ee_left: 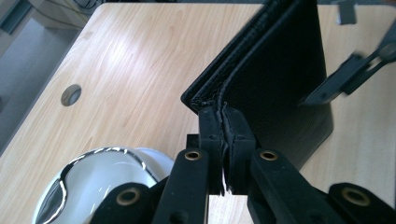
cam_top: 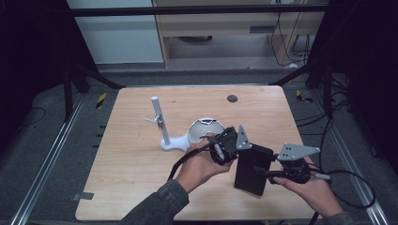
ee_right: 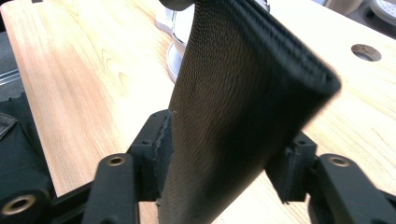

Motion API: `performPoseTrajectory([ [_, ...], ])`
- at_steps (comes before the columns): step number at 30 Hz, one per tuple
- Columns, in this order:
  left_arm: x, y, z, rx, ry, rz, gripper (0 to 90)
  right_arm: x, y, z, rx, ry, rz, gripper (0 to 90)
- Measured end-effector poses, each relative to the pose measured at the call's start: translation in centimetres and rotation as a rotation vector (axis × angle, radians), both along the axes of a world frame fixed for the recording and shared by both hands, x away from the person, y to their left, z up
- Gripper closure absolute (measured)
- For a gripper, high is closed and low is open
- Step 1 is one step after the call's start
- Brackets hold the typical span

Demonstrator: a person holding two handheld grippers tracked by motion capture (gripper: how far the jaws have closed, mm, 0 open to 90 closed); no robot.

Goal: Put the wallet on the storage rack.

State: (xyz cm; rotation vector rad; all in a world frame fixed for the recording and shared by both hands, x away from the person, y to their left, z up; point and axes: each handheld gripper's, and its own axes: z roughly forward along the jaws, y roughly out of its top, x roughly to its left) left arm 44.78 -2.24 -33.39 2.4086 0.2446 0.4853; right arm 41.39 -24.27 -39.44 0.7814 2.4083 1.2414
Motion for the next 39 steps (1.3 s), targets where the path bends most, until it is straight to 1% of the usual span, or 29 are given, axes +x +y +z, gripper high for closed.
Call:
performPoseTrajectory([
  [1,-0.1,-0.1,0.0,0.003,-0.002,-0.003,87.1,0.0,0.2,0.0,-0.004,0.004,0.005,49.3],
  [2,-0.4,-0.3,0.0,0.012,-0.015,-0.004,87.1,0.1,0.6,-0.1,-0.012,0.001,0.004,51.9],
  [7,-0.4,-0.3,0.0,0.004,-0.012,0.002,87.1,0.3,0.8,-0.2,-0.004,0.004,-0.001,56.4],
  [8,-0.4,-0.2,0.0,-0.001,-0.006,0.002,86.9,0.4,0.9,-0.2,0.000,0.010,0.005,60.4],
  [9,-0.4,-0.2,0.0,-0.001,-0.006,0.002,86.7,0.4,0.9,-0.2,0.000,0.010,0.005,60.4],
  [10,-0.3,-0.1,0.0,-0.006,0.004,0.005,86.3,0.4,0.9,-0.1,0.013,0.024,0.011,63.6],
  [13,-0.2,0.1,0.1,-0.012,-0.002,0.018,83.4,0.4,0.9,0.0,0.022,0.039,0.013,66.6],
  [14,-0.2,0.3,0.1,-0.025,-0.006,0.033,80.6,0.4,0.9,0.0,0.029,0.045,0.013,67.6],
  [15,0.0,0.6,0.1,-0.039,-0.005,0.055,65.1,0.3,0.9,0.2,0.033,0.036,0.005,69.6],
  [16,0.0,0.6,0.1,-0.039,-0.005,0.055,60.5,0.3,0.9,0.2,0.033,0.036,0.005,69.6],
  [18,0.1,1.1,0.1,-0.057,-0.006,0.069,58.4,0.3,0.7,0.3,0.036,0.029,-0.003,70.9],
  [19,0.1,1.4,0.1,-0.068,-0.013,0.079,54.1,0.3,0.7,0.4,0.034,0.026,-0.007,71.0],
  [20,0.2,1.9,-0.1,-0.078,-0.006,0.103,44.6,0.4,0.6,0.5,0.033,0.024,-0.012,71.1],
  [23,0.2,2.5,-0.4,-0.084,-0.003,0.118,36.4,0.4,0.6,0.6,0.027,0.023,-0.015,71.2],
  [24,0.1,2.8,-0.5,-0.088,0.004,0.127,36.4,0.4,0.6,0.7,0.025,0.021,-0.014,71.3],
  [25,0.1,3.1,-0.7,-0.098,0.013,0.140,33.6,0.4,0.7,0.7,0.022,0.021,-0.015,71.3],
  [26,-0.2,3.9,-1.1,-0.115,0.037,0.160,27.3,0.4,0.8,0.9,0.021,0.012,-0.024,71.4],
  [27,-0.2,3.9,-1.1,-0.115,0.037,0.160,24.1,0.4,0.8,1.0,0.021,0.004,-0.029,71.6],
  [28,-0.4,4.3,-1.3,-0.120,0.045,0.174,24.1,0.4,0.8,1.0,0.021,0.004,-0.029,71.6],
  [29,-0.6,4.8,-1.5,-0.129,0.046,0.192,16.2,0.3,1.0,1.4,0.021,-0.007,-0.035,71.6],
  [30,-0.9,5.9,-2.1,-0.162,0.075,0.218,14.3,0.3,1.0,1.5,0.023,-0.012,-0.037,71.6],
  [31,-0.9,5.9,-2.1,-0.162,0.075,0.218,12.3,0.3,1.0,1.5,0.023,-0.012,-0.037,71.6],
  [32,-1.0,6.5,-2.4,-0.173,0.099,0.234,12.3,0.3,1.1,1.7,0.023,-0.016,-0.044,71.6],
  [33,-1.1,6.9,-2.7,-0.179,0.112,0.244,9.3,0.2,1.3,2.0,0.026,-0.027,-0.051,71.6],
  [34,-1.3,7.6,-3.0,-0.194,0.123,0.260,8.3,0.2,1.4,2.2,0.025,-0.033,-0.054,71.6],
  [35,-1.4,8.0,-3.2,-0.208,0.125,0.268,7.8,0.1,1.6,2.5,0.026,-0.045,-0.060,71.6],
  [36,-1.3,8.5,-3.5,-0.221,0.112,0.257,7.4,0.1,1.7,2.7,0.025,-0.052,-0.062,71.6],
  [38,-1.5,9.4,-3.8,-0.237,0.136,0.284,7.0,0.0,2.1,3.3,0.025,-0.068,-0.070,71.6],
  [39,-1.7,9.9,-4.0,-0.235,0.143,0.297,7.0,0.0,2.3,3.6,0.025,-0.075,-0.074,71.7],
])
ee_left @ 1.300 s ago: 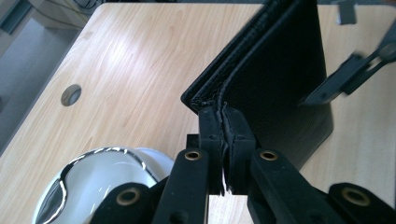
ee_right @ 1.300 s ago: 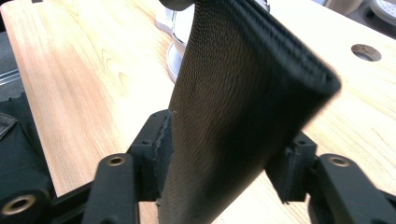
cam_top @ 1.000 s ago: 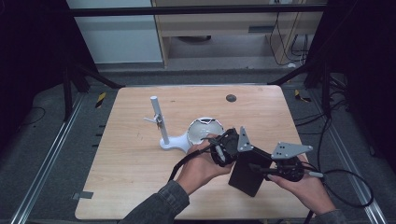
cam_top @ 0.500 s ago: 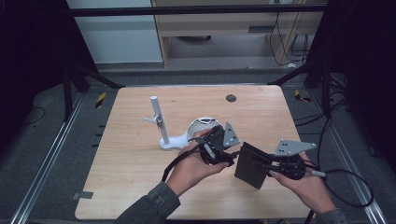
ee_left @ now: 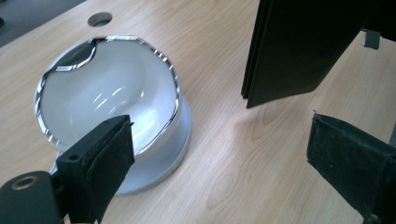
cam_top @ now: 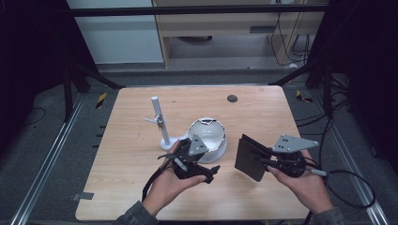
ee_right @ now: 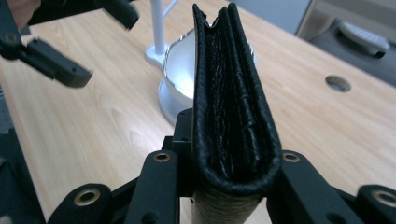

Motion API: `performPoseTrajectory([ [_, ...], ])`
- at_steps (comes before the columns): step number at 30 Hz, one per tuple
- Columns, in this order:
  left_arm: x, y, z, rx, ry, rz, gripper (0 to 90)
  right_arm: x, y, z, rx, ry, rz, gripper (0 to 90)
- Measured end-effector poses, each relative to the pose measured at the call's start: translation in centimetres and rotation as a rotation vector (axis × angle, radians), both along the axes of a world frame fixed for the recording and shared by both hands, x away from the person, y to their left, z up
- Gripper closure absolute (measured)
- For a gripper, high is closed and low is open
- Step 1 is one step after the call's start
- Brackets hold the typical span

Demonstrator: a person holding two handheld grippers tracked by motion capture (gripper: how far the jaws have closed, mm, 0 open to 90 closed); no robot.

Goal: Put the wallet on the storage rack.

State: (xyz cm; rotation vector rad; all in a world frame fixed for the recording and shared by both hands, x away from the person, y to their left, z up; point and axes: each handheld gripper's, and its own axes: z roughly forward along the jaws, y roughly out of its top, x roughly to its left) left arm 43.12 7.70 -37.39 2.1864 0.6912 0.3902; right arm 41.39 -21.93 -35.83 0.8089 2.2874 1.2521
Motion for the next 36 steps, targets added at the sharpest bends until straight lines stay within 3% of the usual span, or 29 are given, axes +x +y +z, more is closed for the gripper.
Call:
performPoseTrajectory([
  [10,-0.7,3.8,-1.6,-0.027,0.013,0.055,6.6,0.7,2.1,2.6,0.021,-0.058,-0.008,71.8],
  [16,-1.1,5.7,-3.4,-0.005,0.020,0.087,6.5,0.9,3.0,3.5,0.049,-0.078,-0.008,71.8],
  [19,-1.4,7.6,-4.8,-0.011,0.025,0.140,6.4,0.9,3.5,4.3,0.065,-0.099,-0.015,71.8],
  [25,-1.7,9.9,-6.0,-0.028,0.032,0.185,6.3,1.1,4.4,5.1,0.086,-0.118,-0.017,71.9],
  [29,-1.6,12.1,-7.4,-0.038,0.031,0.249,6.4,1.4,5.5,5.6,0.101,-0.128,-0.015,72.0],
  [36,-1.5,14.2,-8.2,-0.032,0.027,0.308,6.3,2.0,6.9,6.1,0.125,-0.144,-0.027,72.0],
])
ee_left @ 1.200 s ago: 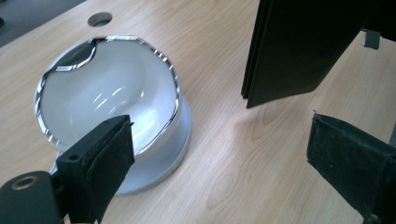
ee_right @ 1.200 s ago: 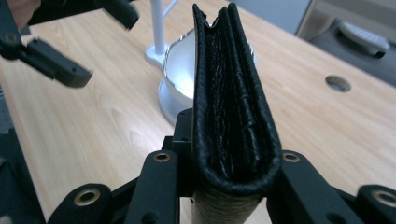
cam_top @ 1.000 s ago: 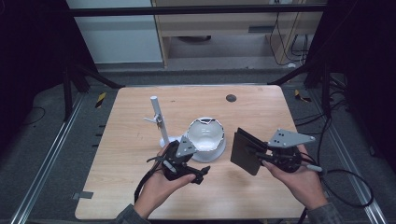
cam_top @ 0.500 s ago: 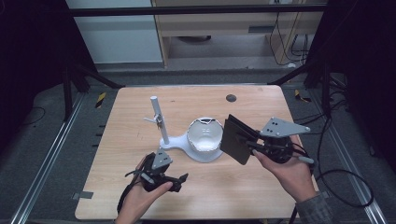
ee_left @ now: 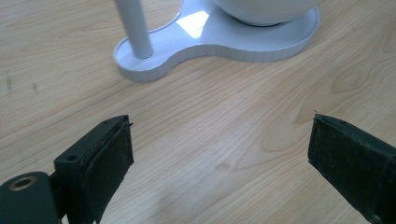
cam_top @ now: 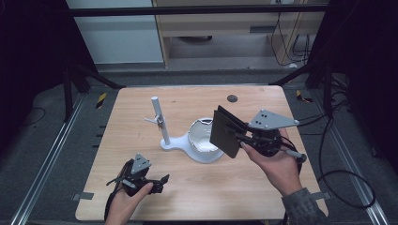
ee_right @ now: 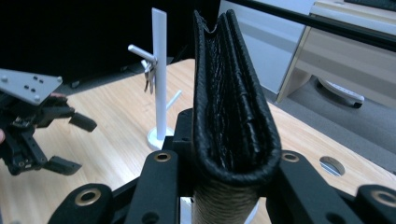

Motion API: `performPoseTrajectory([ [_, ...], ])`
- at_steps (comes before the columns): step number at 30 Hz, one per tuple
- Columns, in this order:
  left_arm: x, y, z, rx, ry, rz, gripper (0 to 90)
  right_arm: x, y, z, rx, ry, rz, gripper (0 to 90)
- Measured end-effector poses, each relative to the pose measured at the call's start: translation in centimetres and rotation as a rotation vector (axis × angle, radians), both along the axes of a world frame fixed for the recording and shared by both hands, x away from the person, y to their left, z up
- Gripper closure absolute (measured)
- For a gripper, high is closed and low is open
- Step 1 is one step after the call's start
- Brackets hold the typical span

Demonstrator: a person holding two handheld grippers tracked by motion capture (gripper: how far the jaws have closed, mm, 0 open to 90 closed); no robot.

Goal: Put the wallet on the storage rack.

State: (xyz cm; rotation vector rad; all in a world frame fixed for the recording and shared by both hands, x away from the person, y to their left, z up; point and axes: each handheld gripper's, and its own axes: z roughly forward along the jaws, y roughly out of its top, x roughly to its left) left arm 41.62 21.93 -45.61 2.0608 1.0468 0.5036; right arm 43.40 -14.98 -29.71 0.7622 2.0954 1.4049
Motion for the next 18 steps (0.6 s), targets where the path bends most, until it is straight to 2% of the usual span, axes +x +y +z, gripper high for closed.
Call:
performPoseTrajectory([
  [3,-0.1,1.1,-0.5,0.011,0.004,0.031,6.4,0.5,0.9,0.1,0.027,-0.012,-0.017,72.0],
  [9,-0.5,2.4,-1.0,0.020,0.011,0.052,6.3,1.6,2.0,-0.1,0.065,-0.014,-0.045,72.0],
  [18,-0.6,3.3,-1.2,0.010,0.014,0.068,6.3,3.4,4.1,-1.3,0.073,-0.005,-0.050,72.1],
])
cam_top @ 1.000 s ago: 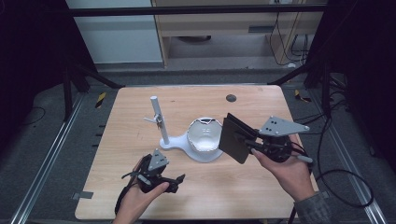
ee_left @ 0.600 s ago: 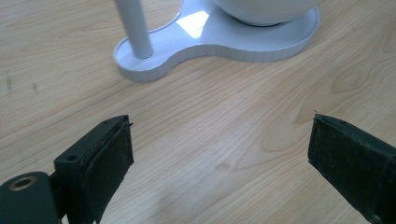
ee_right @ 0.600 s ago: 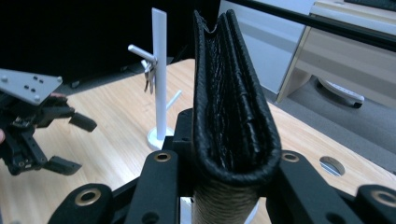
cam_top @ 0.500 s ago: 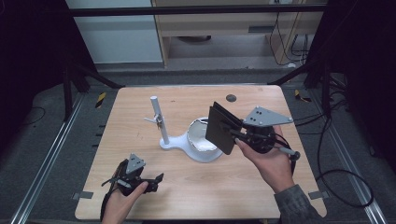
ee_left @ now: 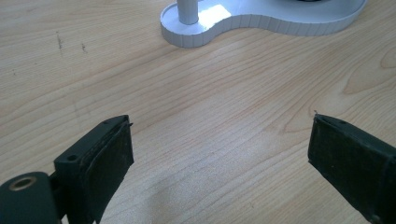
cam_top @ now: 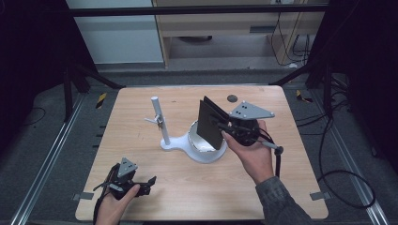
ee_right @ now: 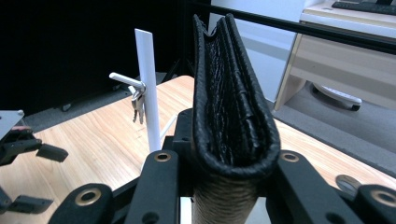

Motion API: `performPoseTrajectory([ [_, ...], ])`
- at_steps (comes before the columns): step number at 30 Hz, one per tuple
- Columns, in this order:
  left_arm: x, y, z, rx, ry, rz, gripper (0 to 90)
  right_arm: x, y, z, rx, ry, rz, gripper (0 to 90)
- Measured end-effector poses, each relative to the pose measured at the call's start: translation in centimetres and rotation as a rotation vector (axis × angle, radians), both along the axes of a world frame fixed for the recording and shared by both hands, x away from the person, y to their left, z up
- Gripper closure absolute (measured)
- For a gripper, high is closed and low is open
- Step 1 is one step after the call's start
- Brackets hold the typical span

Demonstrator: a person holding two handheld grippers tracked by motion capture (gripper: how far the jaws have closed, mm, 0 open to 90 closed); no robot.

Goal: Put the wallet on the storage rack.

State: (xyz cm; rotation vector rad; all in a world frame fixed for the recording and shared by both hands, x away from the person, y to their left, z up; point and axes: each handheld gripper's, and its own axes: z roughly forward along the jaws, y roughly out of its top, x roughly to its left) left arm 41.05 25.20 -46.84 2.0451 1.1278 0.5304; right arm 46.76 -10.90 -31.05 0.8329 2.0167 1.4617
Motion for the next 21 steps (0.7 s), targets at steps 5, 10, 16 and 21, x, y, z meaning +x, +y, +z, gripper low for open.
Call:
performPoseTrajectory([
  [5,0.0,0.1,-0.1,0.002,0.006,-0.005,6.4,1.0,1.1,-0.9,0.006,0.005,-0.022,72.0],
  [10,0.0,0.1,-0.1,0.000,0.008,-0.007,6.3,1.7,1.6,-1.6,0.001,0.012,-0.036,72.1],
  [16,0.0,0.1,-0.2,-0.003,0.009,-0.003,6.4,2.4,1.9,-2.6,0.003,0.026,-0.044,72.0],
  [21,0.0,0.1,-0.4,0.000,0.012,-0.009,6.4,3.0,2.1,-3.9,-0.011,0.032,-0.047,72.0],
])
